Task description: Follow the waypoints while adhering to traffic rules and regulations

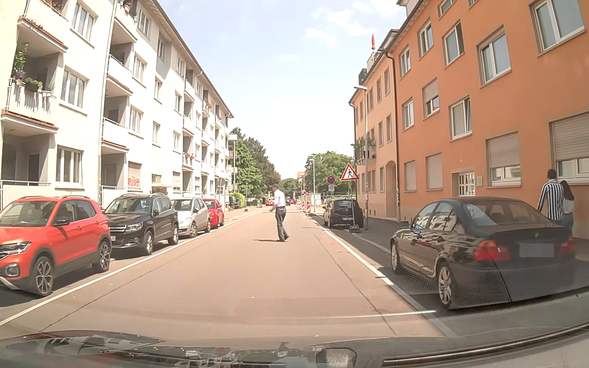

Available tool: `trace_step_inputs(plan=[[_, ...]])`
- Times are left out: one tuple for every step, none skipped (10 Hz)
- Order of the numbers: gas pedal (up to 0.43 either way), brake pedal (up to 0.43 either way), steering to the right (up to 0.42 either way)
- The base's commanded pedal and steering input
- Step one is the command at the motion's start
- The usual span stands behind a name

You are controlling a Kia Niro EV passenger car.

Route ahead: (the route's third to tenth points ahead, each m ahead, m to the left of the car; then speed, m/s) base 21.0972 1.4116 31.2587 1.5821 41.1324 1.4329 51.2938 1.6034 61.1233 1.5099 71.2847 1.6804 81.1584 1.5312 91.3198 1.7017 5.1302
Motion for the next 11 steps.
trace_step_inputs(plan=[[0.059,0.0,-0.005],[0.067,0.0,-0.005],[0.067,0.0,-0.006],[0.067,0.0,-0.007],[0.067,0.0,-0.008],[0.087,0.0,-0.008],[0.087,0.0,-0.008],[0.087,0.0,-0.006],[0.098,0.0,-0.006],[0.098,0.0,-0.006],[0.11,0.0,-0.005]])
